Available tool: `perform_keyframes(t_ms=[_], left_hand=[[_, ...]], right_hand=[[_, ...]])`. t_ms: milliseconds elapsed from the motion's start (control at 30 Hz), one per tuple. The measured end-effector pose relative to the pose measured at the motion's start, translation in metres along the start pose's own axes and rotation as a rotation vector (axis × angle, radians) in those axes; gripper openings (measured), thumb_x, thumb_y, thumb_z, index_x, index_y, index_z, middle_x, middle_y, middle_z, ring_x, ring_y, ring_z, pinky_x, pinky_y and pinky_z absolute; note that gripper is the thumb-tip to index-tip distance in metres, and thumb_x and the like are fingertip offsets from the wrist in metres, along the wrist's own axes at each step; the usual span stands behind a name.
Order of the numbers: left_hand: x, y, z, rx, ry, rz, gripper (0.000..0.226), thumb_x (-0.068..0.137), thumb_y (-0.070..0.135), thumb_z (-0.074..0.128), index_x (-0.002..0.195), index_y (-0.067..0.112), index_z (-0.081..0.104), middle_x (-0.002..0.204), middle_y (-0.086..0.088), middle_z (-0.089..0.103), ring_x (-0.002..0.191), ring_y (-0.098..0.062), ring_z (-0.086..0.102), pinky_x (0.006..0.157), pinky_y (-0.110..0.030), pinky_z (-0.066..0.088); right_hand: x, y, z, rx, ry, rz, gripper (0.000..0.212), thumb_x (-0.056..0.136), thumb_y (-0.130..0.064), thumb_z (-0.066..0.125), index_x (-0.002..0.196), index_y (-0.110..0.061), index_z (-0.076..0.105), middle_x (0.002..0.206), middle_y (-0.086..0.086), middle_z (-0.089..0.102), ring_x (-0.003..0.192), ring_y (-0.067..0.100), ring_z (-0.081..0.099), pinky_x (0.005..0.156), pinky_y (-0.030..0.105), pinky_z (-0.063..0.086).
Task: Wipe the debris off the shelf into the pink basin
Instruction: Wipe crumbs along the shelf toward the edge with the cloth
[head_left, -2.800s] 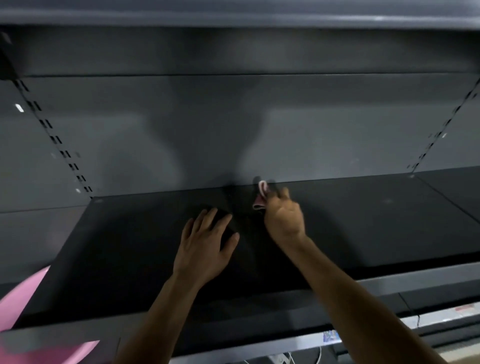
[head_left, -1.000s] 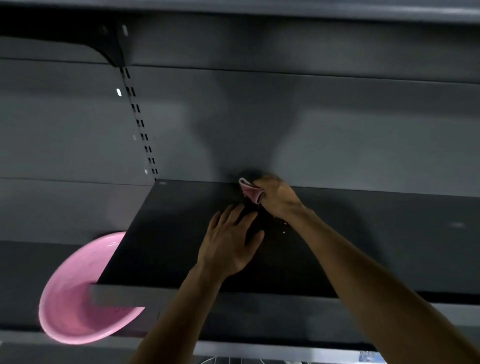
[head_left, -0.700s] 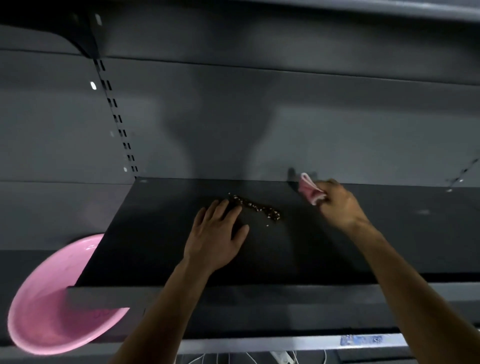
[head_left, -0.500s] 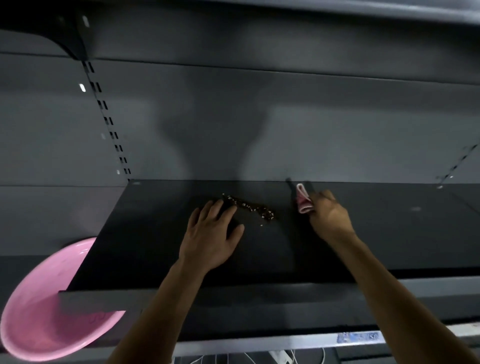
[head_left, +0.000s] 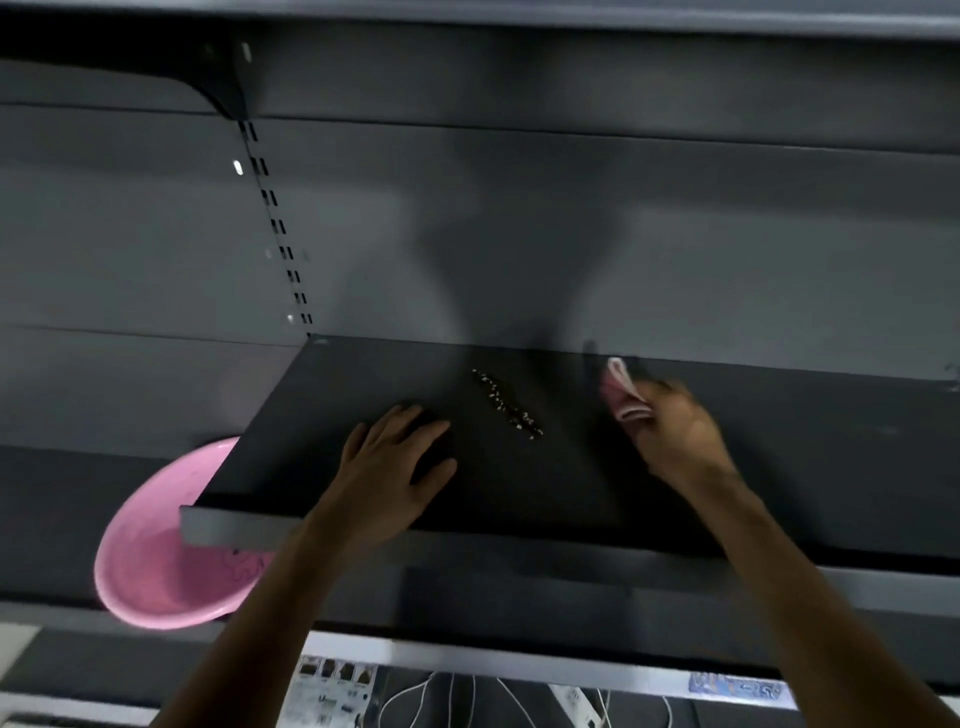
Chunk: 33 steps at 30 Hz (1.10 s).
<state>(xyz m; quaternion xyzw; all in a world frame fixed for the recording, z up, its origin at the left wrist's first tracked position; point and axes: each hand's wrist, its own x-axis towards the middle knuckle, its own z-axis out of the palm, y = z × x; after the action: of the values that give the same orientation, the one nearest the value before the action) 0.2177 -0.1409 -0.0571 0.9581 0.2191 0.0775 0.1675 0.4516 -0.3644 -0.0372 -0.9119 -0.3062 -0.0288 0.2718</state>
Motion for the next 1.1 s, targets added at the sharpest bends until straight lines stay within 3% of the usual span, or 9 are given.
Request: perform_keyframes(t_ms=[100,167,233,333,500,667,867,1000,1100], left_hand=[[-0.001,0.003,0.003,0.029,0.065,-0.028,0.075,0.082,0.072,0.016,0.145,0.04,0.036,0.159,0.005,0.025,0.148,-0.012,0.013,0.121,-0.044,0.01],[0.0,0.006,0.006,0.061,0.108,-0.035,0.066,0.087,0.069,0.026,0.143,0.039,0.04,0.157,0.005,0.03,0.146,-0.012,0.019,0.12,-0.044,0.014],[0.0,0.006,0.007,0.061,0.137,-0.045,0.059,0.09,0.065,0.036,0.141,0.037,0.044,0.155,0.005,0.034,0.144,-0.013,0.025,0.12,-0.044,0.017],[-0.002,0.007,0.005,0.033,0.177,-0.049,0.053,0.091,0.06,0.048,0.138,0.036,0.049,0.152,0.005,0.039,0.141,-0.017,0.033,0.117,-0.043,0.022],[-0.002,0.008,0.002,0.056,0.139,-0.057,0.066,0.084,0.069,0.033,0.14,0.037,0.046,0.153,0.007,0.039,0.142,-0.014,0.032,0.116,-0.046,0.026],[-0.001,0.007,0.003,0.062,0.157,-0.061,0.066,0.084,0.07,0.034,0.139,0.037,0.047,0.151,0.007,0.041,0.141,-0.015,0.035,0.114,-0.048,0.029],[0.0,0.01,0.005,0.095,0.15,-0.076,0.062,0.086,0.067,0.037,0.141,0.04,0.043,0.152,0.008,0.037,0.139,-0.019,0.035,0.114,-0.045,0.027],[0.001,0.01,0.006,0.099,0.149,-0.076,0.061,0.087,0.067,0.038,0.141,0.04,0.042,0.153,0.009,0.036,0.14,-0.018,0.033,0.115,-0.043,0.025],[-0.001,0.01,0.006,0.091,0.175,-0.057,0.055,0.09,0.061,0.047,0.141,0.039,0.044,0.151,0.009,0.039,0.138,-0.018,0.036,0.113,-0.043,0.027]], right_hand=[[-0.016,0.027,-0.013,-0.128,0.014,0.091,0.023,0.096,-0.032,0.051,0.113,-0.021,0.062,0.107,0.012,0.062,0.089,0.035,0.064,0.08,0.038,0.053],[-0.028,0.021,-0.008,-0.199,0.03,-0.018,0.047,0.086,-0.009,0.059,0.132,-0.017,0.055,0.114,0.014,0.058,0.087,0.04,0.064,0.075,0.043,0.055],[-0.039,0.0,0.001,-0.217,0.025,-0.089,0.049,0.081,0.0,0.058,0.129,-0.009,0.056,0.114,0.015,0.056,0.085,0.041,0.064,0.068,0.04,0.052],[-0.043,-0.034,0.023,-0.19,-0.009,-0.179,0.035,0.084,-0.003,0.059,0.118,-0.003,0.06,0.114,0.015,0.055,0.083,0.035,0.065,0.063,0.033,0.047],[-0.04,-0.076,0.042,-0.028,-0.106,-0.29,0.04,0.088,-0.007,0.055,0.128,-0.012,0.055,0.121,0.009,0.05,0.092,0.029,0.062,0.072,0.032,0.047],[-0.032,-0.044,0.018,0.126,-0.134,-0.212,0.022,0.097,-0.041,0.052,0.104,-0.021,0.059,0.103,0.001,0.055,0.078,0.017,0.062,0.069,0.033,0.054],[-0.036,0.015,-0.016,-0.06,-0.023,-0.085,0.028,0.093,-0.029,0.06,0.115,-0.011,0.059,0.11,0.015,0.06,0.09,0.035,0.064,0.074,0.035,0.05],[-0.056,-0.005,0.003,-0.224,0.025,-0.214,0.031,0.076,-0.002,0.065,0.107,-0.003,0.063,0.102,0.017,0.059,0.066,0.037,0.065,0.053,0.03,0.045],[-0.067,-0.045,0.018,-0.238,0.024,-0.308,0.031,0.068,-0.001,0.069,0.098,-0.005,0.063,0.094,0.014,0.059,0.054,0.029,0.063,0.044,0.025,0.036]])
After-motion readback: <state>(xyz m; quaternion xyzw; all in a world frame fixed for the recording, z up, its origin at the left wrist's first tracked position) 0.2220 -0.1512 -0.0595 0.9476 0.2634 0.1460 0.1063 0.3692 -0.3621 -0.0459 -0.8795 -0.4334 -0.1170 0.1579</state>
